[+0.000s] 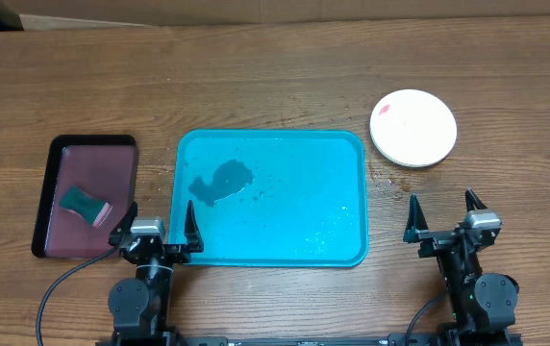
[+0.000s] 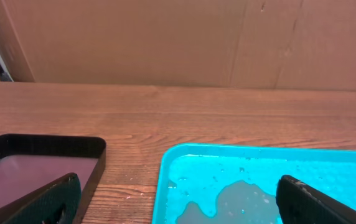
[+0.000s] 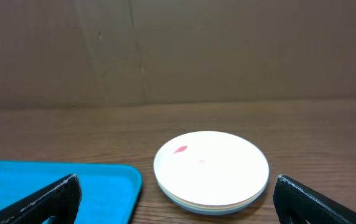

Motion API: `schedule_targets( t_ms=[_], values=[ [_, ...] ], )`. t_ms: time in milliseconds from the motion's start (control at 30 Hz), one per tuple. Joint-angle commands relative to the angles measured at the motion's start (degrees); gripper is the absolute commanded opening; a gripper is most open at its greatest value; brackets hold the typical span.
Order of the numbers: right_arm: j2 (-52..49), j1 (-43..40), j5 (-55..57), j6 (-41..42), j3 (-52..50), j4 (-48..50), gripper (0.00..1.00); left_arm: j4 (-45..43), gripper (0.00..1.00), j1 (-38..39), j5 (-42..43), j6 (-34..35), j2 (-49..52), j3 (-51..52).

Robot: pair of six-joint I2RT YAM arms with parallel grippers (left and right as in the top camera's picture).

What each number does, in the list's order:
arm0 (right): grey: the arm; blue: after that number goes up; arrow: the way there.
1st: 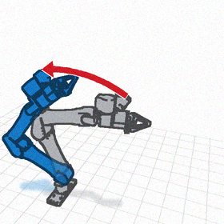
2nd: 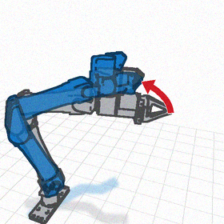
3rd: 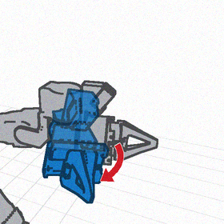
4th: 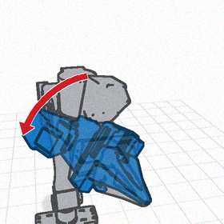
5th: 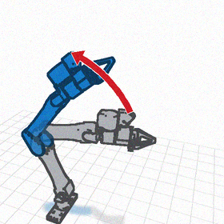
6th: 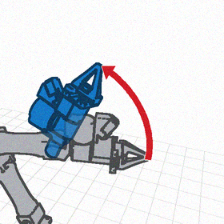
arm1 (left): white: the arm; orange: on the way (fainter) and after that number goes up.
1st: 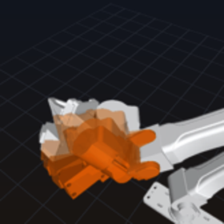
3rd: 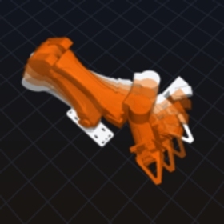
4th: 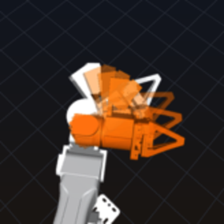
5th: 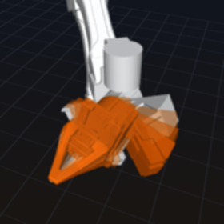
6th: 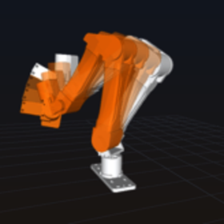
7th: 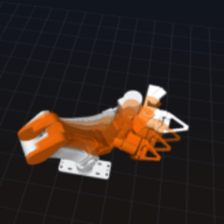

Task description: Clean dirty plates on tray and stack at the side

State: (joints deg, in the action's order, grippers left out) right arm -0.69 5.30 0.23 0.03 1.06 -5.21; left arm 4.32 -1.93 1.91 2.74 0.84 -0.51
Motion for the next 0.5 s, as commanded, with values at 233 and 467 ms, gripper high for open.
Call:
schedule_targets(
  t_ms=[233,467],
  values=[
    [0.5,0.3,-0.3,-4.3,-0.6,0.3,1.0,0.0,1.0,-0.3,0.6,-1.5,-0.6,0.3],
    [0.5,0.3,-0.3,-4.3,-0.6,0.3,1.0,0.0,1.0,-0.3,0.6,-1.5,-0.6,0.3]
  ],
)
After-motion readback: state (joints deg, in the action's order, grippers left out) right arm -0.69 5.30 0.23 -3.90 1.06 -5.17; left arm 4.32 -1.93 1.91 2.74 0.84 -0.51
